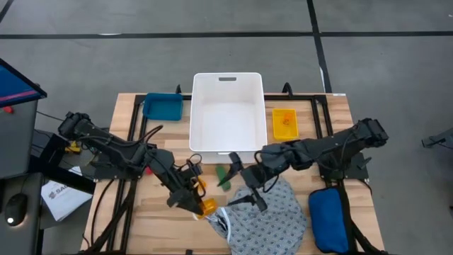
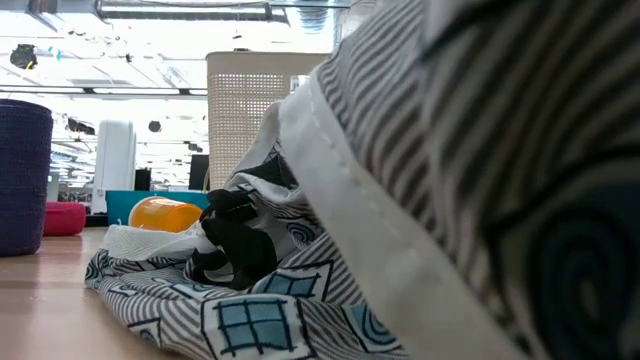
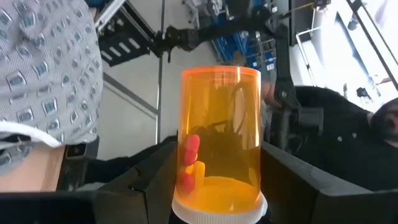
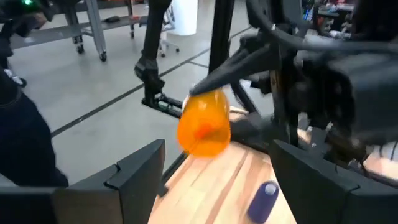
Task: Pick & place medical supplies in basket/bin
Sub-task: Put the bottom orange pill bottle into the yellow bin
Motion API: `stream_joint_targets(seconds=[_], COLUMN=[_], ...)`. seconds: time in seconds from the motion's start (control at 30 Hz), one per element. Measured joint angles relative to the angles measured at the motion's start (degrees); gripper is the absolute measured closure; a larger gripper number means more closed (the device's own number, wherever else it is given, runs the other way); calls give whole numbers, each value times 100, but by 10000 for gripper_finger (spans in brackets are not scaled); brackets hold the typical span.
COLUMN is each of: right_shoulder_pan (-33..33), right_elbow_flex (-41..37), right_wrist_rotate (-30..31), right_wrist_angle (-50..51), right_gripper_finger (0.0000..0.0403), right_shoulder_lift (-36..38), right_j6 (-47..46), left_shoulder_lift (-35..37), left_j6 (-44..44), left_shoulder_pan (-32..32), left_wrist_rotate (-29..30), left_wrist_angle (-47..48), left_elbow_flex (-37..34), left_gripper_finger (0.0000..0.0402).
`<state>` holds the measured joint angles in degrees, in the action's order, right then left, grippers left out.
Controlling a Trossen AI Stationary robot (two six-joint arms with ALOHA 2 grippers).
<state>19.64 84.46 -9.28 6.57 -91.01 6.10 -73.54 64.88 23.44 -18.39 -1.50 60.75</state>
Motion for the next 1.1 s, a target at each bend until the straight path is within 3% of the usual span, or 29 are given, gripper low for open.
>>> stream_joint_targets(seconds=[0.27,1.1], right_shoulder_pan=[-48,-94], right_elbow_flex=[461,518], right_wrist_rotate=[-200,-426], right_wrist_angle=[103,-130], right_gripper_finger=[116,117], right_shoulder_lift=[-481,-598], right_j6=[1,-115], left_shoulder_lift=[0,0], left_j6=[-185,-212], left_shoulder_pan=[-107,-234], left_wrist_rotate=[-52,-52], left_wrist_angle=[2,-277], left_elbow_flex=[0,0], left_gripper_finger=[203,203])
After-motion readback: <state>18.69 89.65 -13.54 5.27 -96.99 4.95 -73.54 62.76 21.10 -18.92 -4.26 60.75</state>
